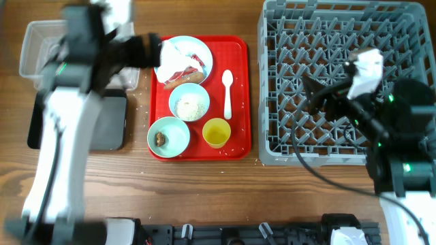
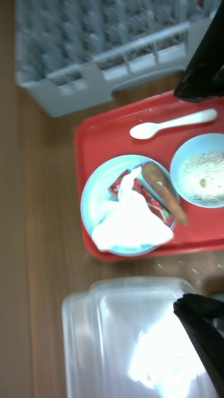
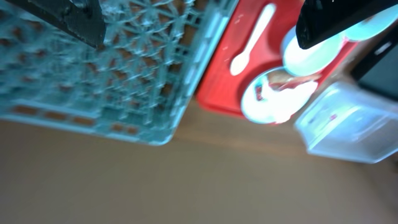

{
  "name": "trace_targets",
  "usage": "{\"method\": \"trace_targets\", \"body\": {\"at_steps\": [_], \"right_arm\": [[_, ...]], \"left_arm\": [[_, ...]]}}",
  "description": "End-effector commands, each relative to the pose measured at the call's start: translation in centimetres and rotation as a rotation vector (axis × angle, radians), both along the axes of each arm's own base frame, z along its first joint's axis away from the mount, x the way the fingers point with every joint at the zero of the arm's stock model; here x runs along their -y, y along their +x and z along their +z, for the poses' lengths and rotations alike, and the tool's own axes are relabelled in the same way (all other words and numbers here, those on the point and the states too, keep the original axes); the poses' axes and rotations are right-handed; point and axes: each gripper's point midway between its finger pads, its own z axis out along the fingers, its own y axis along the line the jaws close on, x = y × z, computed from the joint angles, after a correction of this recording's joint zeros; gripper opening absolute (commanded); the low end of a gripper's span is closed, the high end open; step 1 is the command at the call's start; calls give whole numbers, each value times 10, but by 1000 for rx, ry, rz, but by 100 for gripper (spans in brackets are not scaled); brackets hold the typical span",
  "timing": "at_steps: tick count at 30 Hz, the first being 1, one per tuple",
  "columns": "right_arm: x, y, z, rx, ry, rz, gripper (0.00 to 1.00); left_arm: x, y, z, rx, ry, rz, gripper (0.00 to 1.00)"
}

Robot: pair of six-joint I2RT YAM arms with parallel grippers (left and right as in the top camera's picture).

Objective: Sort waste into correct bins and load items into the dishwasher rack
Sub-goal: 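Grasp the tissue and red wrapper with the left gripper, drop into clear bin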

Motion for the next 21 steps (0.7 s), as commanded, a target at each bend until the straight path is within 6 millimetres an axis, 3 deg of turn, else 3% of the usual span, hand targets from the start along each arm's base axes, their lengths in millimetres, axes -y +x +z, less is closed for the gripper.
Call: {"method": "trace_targets", "body": {"at_steps": [1,4,9,13,18,19,20,21], "right_arm": [[-22,5,-16,-118,131,95,100],[-25,7,-41,-255,203,81,100],[-25,10,-57,-301,183,85,100],[-22,8,-63,-317,160,71,100],[-21,7,-64,-319,153,75,100],[-21,7,-64,-319,153,74,100],[-21,8,-64,-319,151,70,100],[-20,8,-64,-319,148,64,100]], "left_arm": [[39,46,-46,-37,94,-122,100],[58,77,-92,-51,96,-149,100],[57,101,-169,-131,132,-128,100],[33,105,-225,-233,189,47,100],[32,97,-272,-322,207,60,97],[32,95,-281,-341,211,58,86],[32,93,-287,-354,215,57,68],[31,91,-290,-365,217,56,41]]}}
